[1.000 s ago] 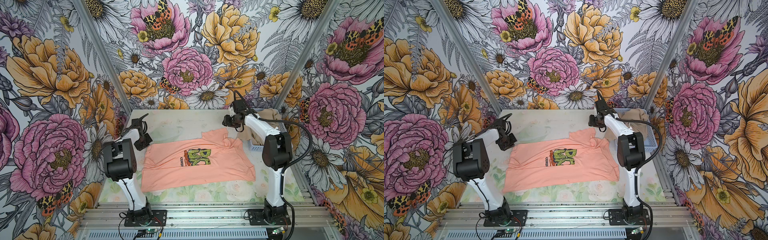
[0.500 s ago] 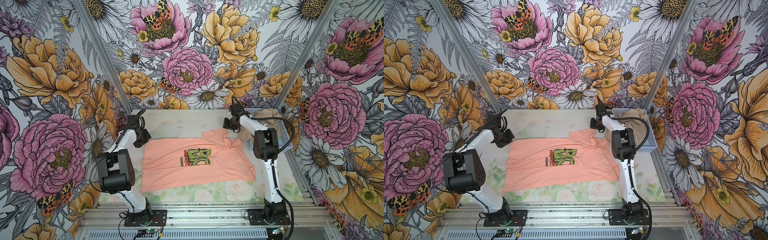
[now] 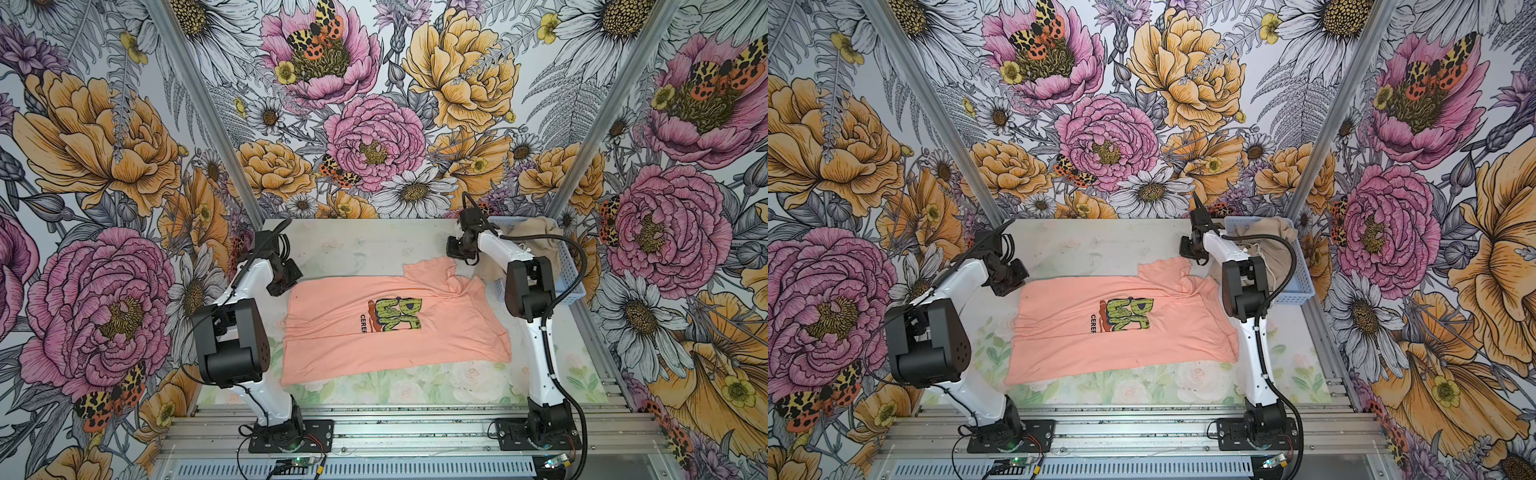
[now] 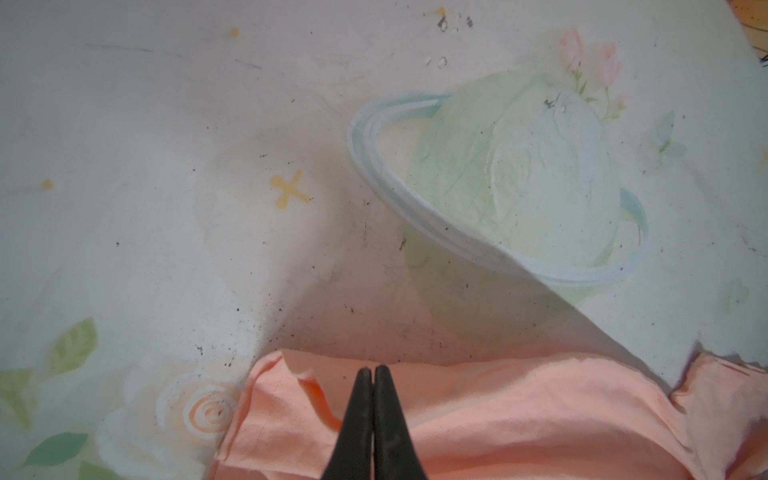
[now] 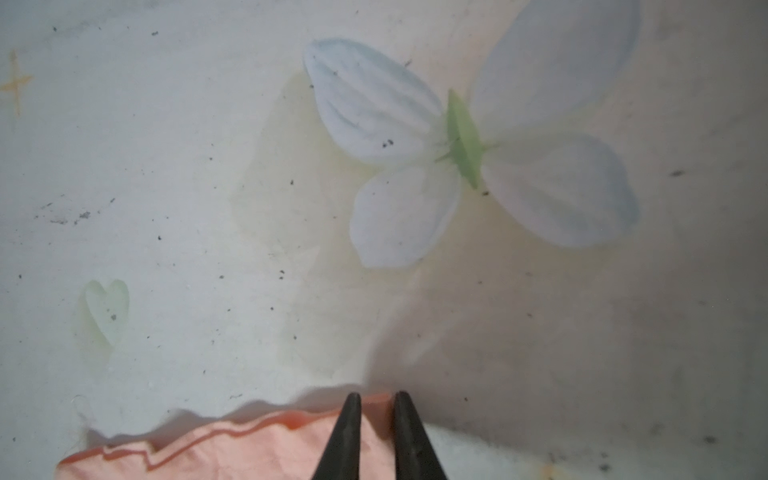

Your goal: Fold and stack the mixed laundry pile

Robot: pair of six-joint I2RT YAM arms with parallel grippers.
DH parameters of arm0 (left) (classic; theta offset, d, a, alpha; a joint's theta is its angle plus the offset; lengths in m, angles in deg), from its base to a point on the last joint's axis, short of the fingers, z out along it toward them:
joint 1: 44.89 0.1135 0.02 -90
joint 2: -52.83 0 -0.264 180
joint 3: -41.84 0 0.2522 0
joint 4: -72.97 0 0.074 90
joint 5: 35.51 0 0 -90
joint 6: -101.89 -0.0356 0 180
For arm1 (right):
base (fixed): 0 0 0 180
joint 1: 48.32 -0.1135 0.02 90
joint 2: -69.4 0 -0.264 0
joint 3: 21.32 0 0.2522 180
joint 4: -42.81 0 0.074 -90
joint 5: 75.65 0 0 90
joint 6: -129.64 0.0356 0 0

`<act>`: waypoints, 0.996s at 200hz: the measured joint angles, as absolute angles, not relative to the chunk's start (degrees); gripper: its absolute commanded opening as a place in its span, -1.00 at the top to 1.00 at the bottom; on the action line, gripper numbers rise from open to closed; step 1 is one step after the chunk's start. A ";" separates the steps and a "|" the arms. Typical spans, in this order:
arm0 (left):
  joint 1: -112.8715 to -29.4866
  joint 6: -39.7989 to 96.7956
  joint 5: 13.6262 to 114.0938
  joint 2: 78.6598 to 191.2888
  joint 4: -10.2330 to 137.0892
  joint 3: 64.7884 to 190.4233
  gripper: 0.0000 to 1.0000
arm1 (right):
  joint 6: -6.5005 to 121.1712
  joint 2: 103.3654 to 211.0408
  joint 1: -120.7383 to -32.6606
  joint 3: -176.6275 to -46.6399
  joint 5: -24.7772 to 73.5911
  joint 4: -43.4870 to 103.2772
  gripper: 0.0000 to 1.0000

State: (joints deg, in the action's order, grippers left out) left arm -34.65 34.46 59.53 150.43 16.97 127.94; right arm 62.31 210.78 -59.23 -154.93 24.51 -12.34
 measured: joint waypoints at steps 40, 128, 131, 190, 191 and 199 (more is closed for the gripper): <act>-34.65 34.46 59.68 150.43 16.95 127.94 1.00 | 61.92 210.98 -59.65 -154.96 24.24 -12.25 1.00; -34.65 34.46 60.66 153.43 15.66 134.13 1.00 | 61.61 210.98 -59.10 -162.52 24.29 -13.87 1.00; -34.65 34.46 60.75 153.80 15.61 134.83 1.00 | 61.61 210.98 -59.06 -163.00 24.31 -13.89 1.00; -34.63 34.50 62.24 158.87 15.66 142.87 1.00 | 61.55 210.98 -58.01 -169.38 25.64 -13.61 1.00; -34.61 34.52 62.30 159.02 15.66 143.00 1.00 | 61.55 210.98 -57.97 -169.40 25.64 -13.61 1.00; -34.52 34.61 62.52 159.35 15.64 143.50 1.00 | 61.42 210.98 -57.97 -169.51 25.64 -13.65 1.00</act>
State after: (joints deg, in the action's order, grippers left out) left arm -34.52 34.61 62.52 159.35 15.64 143.50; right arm 61.42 210.98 -57.97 -169.51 25.64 -13.65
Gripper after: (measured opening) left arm 0.045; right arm 0.049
